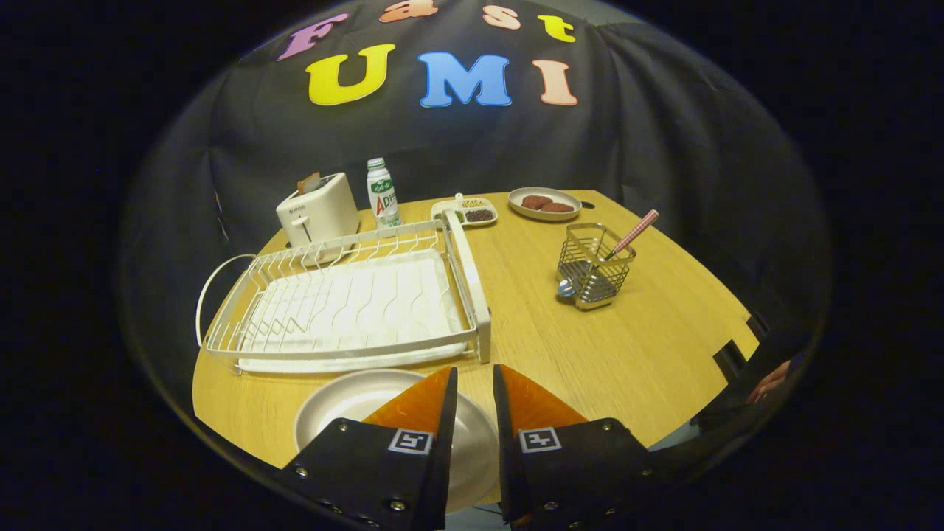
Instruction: Take the plate from the dish rack, then take the spoon from the basket and place it into the plate.
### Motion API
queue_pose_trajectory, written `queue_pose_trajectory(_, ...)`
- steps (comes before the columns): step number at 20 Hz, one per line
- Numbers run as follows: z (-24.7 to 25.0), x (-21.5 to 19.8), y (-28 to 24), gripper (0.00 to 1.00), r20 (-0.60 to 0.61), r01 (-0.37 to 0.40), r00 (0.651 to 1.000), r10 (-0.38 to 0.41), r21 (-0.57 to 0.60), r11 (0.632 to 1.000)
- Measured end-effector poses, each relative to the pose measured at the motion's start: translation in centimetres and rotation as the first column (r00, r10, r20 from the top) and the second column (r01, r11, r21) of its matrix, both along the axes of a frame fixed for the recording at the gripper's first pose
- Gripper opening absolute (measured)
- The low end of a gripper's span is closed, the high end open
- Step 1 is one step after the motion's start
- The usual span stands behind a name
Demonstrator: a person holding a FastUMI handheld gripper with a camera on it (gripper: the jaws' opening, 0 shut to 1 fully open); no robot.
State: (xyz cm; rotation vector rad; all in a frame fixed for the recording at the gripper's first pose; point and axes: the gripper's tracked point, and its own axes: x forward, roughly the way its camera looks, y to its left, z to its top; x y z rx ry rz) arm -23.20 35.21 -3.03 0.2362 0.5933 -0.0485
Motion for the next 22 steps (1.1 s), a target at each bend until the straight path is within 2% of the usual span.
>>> queue_pose_trajectory(5,2.9,3.6,-5.4,0.28,0.063,0.121,0.991,-0.118,-0.051,0.991)
queue_pose_trajectory(9,4.0,5.9,-9.5,0.28,0.081,0.242,0.968,-0.238,-0.041,0.970)
queue_pose_trajectory(16,3.5,8.3,-16.5,0.28,0.039,0.435,0.900,-0.434,-0.106,0.894)
queue_pose_trajectory(22,2.1,10.8,-19.6,0.28,-0.024,0.528,0.845,-0.534,-0.116,0.841)
